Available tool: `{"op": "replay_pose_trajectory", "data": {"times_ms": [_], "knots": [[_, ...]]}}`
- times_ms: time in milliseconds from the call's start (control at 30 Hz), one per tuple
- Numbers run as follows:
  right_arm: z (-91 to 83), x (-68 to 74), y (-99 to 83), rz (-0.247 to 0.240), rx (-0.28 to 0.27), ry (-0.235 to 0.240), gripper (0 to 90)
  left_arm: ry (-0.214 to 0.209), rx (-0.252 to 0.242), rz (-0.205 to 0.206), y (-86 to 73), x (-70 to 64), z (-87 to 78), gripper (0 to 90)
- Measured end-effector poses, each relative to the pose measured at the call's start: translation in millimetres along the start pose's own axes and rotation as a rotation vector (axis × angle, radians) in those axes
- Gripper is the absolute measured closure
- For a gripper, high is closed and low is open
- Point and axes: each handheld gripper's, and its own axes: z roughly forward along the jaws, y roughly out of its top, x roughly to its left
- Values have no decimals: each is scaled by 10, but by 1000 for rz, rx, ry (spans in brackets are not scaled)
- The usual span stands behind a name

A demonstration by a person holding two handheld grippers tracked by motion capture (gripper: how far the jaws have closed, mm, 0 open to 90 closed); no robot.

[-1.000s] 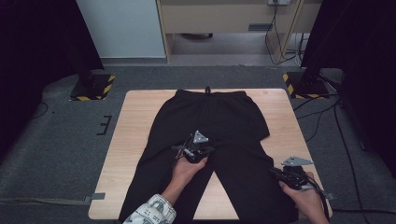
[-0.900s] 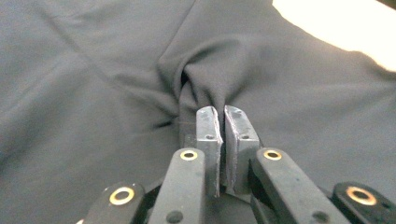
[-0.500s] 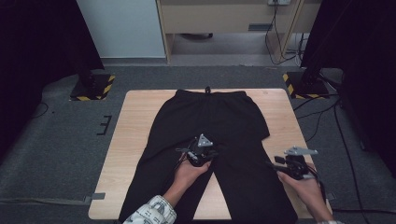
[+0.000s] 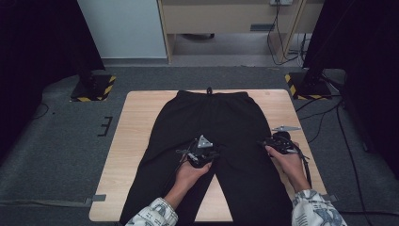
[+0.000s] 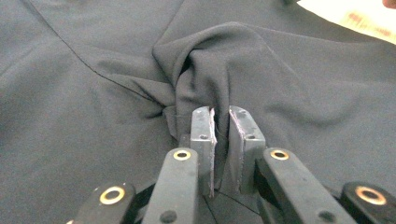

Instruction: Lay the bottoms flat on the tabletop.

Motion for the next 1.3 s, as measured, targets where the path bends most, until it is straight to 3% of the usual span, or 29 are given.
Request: {"op": "replay_pose_trajectory", "data": {"times_ms": [133, 267, 300, 633, 967, 1167, 1300], "knots": [[63, 15, 1, -17, 6, -33, 589, -4, 2, -9, -4, 12, 9, 801], [66, 21, -7, -40, 16, -2, 857, -2, 4, -15, -7, 15, 17, 801], [57, 20, -9, -39, 18, 5, 883, 0, 5, -16, -6, 12, 16, 801], [-162, 7, -149, -38, 15, 20, 894, -6, 6, 11, 10, -61, -46, 835], [-473, -41, -329, -42, 19, 31, 894, -33, 51, 32, -15, -140, -38, 841], [-538, -68, -422, -35, 41, 42, 890, -40, 67, 21, -68, -140, 11, 834], [-551, -64, -460, -24, 32, 48, 806, -43, 59, 22, -79, -146, 25, 804]]}}
